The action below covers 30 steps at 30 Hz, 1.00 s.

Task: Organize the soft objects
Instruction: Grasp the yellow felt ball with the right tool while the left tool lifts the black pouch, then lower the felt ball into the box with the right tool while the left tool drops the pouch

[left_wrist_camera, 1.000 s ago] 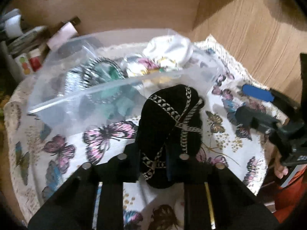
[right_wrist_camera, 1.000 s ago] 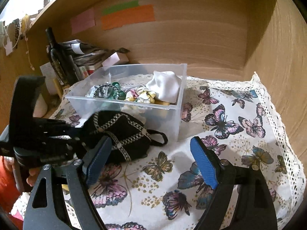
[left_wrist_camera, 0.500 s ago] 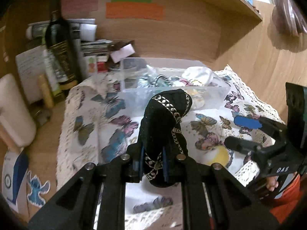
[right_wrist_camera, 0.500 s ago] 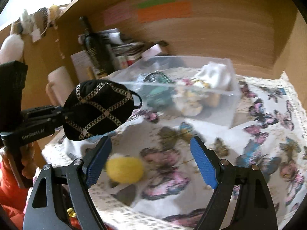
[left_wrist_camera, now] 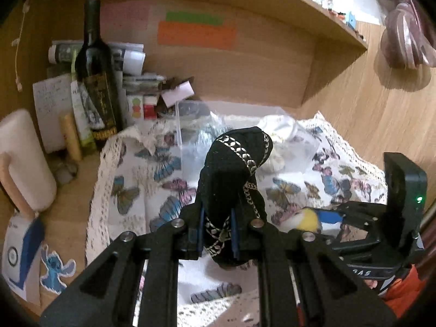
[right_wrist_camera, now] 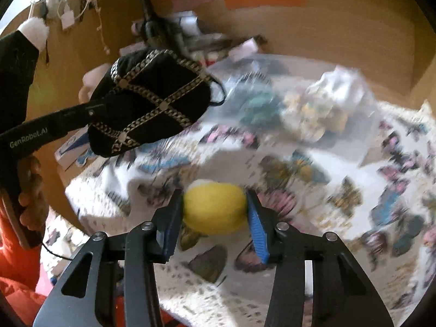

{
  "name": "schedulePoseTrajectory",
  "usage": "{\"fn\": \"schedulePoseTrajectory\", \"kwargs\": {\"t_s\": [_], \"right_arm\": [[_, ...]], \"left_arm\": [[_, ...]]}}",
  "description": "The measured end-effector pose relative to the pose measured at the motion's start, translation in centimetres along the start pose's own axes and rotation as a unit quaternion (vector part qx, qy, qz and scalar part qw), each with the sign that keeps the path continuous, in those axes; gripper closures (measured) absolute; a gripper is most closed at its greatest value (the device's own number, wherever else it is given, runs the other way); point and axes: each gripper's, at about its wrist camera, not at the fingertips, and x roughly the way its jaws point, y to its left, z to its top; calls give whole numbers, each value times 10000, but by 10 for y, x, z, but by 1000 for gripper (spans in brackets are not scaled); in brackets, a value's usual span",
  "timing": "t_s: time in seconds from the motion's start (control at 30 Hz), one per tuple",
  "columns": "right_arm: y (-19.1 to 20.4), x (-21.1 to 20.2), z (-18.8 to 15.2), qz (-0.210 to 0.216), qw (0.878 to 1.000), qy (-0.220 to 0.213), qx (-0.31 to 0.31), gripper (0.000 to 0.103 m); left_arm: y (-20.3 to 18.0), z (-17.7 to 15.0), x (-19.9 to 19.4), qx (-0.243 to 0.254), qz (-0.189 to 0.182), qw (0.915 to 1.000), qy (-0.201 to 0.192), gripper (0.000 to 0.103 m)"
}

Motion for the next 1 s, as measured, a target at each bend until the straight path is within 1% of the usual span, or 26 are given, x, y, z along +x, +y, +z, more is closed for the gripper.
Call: {"fn": "schedulePoseTrajectory", "kwargs": {"t_s": [0.07,0.17,0.37,0.5,0.63,0.73,0.8,1.0], "right_arm": [[-6,-11,5,-81,9998,-171,-3,61],[-17,-23,22,-274,9984,-490,15,61],[-30,-38,55,-644,9930,-986,-2,61],[-36,-45,74,-829,9884,-1272,-40,61],[-46,-42,93,-981,9845,-1453,-60,61],[-53,-33,104,-1009,9845,-1434,-37,61],[-58,-23,108,-998,9859,-1347,-29,61],[-68,19,108,-913,9921,-856,-11,61]], "left_arm": [[1,10,-2,-1,-19,9999,-119,88],[1,24,-3,22,-35,9995,-306,88],[-1,53,2,42,-111,9983,-569,88],[-5,72,15,106,-84,9978,-651,88],[-9,84,38,147,-99,9982,-572,88],[-8,89,59,110,-173,9989,-413,88],[-7,91,73,75,-217,9993,-280,88],[-2,88,122,-40,-352,9988,350,88]]}}
